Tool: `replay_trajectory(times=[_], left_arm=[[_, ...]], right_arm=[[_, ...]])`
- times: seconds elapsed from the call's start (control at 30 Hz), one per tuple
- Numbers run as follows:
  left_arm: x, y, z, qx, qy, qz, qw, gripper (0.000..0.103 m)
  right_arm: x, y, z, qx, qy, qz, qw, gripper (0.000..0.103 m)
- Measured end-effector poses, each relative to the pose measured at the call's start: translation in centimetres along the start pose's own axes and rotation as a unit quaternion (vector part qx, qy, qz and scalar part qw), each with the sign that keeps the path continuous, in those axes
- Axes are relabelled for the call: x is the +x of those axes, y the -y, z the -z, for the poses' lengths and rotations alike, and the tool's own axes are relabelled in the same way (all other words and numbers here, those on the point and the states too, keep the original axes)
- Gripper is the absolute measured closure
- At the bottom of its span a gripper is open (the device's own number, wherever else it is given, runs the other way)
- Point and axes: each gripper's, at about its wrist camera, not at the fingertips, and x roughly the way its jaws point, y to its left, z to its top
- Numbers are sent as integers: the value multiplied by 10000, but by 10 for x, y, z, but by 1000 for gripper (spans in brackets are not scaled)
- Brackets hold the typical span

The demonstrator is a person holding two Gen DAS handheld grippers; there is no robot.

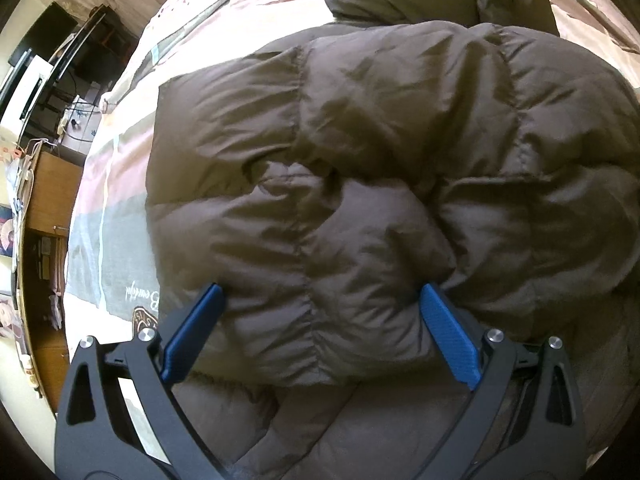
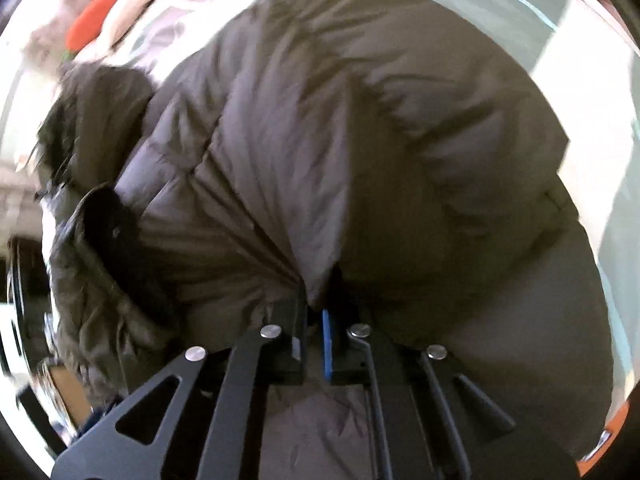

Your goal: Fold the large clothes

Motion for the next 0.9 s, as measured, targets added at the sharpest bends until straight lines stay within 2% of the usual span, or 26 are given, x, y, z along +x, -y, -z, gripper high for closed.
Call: replay_trajectory(times=[0.07, 0.1, 0.13, 0.27, 0.33, 0.4, 0.5, 0.57, 0.63, 0.7, 0.77, 0.87, 0.9], left_arm=[[-2, -2, 1, -12, 30, -10, 10000, 3], [-3, -4, 0, -19, 45, -21, 10000, 3], [-4, -4, 0, -31, 56, -29, 10000, 3], [-6, -12, -3, -172, 89, -19, 9998, 3], [-6, -18, -7, -313, 70, 47, 9995, 3], [-3, -23, -12, -420, 30, 80, 9991, 3], [6, -31, -17, -539, -66, 80, 9985, 3], [12, -36, -18, -608, -131, 133, 9980, 2], [18, -40, -19, -624, -168, 114, 9978, 2], [20, -43, -19, -621, -189, 142, 9978, 2], [18, -45, -18, -624, -190, 154, 9978, 2], [9, -45, -13, -598, -135, 150, 9980, 2], [5, -46, -8, -597, -155, 200, 9979, 2]], right_arm=[[-8, -9, -3, -222, 2, -34, 9997, 70], [-13, -11, -3, -266, 39, -21, 9996, 49], [-23, -16, -4, -274, 199, -22, 9994, 45], [-53, -45, -2, -534, 550, -298, 9966, 45], [-61, -69, 2, -942, 711, -424, 9921, 45], [-59, -102, 6, -1578, 934, -357, 9824, 45], [-35, -138, 3, -2114, 805, -348, 9735, 45], [-3, -160, 0, -2411, 495, -65, 9692, 45], [30, -166, 0, -2634, 164, 416, 9637, 45], [49, -162, 2, -2743, -16, 593, 9598, 42], [47, -161, 0, -2768, -36, 581, 9592, 42], [16, -150, 3, -2551, 151, 224, 9665, 41], [9, -145, 6, -2528, 193, 182, 9672, 37]])
